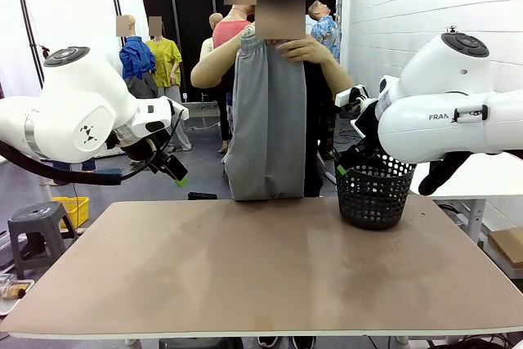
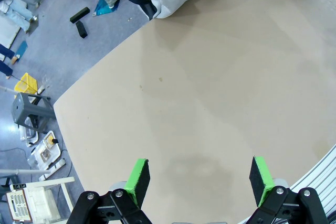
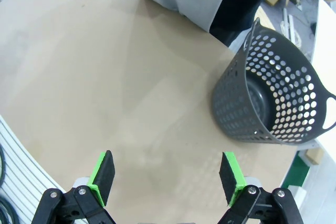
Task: Fold the training pants.
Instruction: Grab both ends of the Training pants handed by a person.
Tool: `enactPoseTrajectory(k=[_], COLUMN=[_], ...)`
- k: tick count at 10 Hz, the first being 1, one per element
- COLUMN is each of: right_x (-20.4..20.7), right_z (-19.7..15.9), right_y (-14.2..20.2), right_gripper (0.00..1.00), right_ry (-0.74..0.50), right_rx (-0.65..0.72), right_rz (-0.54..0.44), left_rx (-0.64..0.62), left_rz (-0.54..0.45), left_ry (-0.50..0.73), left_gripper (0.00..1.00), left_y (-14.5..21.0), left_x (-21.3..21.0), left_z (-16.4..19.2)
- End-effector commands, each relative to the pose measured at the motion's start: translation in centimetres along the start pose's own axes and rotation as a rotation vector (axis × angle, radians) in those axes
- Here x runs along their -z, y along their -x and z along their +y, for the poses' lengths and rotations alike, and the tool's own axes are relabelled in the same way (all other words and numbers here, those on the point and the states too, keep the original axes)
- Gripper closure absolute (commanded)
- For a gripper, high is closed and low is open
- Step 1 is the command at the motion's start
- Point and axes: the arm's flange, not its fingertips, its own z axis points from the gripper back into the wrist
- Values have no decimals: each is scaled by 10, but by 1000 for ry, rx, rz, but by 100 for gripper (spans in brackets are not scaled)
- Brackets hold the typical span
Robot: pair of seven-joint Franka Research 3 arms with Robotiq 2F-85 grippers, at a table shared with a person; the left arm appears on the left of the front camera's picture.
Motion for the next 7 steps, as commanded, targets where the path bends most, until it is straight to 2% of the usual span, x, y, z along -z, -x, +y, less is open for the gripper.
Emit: enactPoseTrajectory(k=[1,7], right_x=[0,0], right_z=[0,0], right_y=[0,0], right_gripper=[0,0], right_ry=[0,0], right_rx=[0,0], right_rz=[0,0], left_rx=[4,4], left_rz=[1,1], left_ry=[1,1], left_gripper=[0,0], left_y=[1,1], left_x=[0,0], left_z=[1,1])
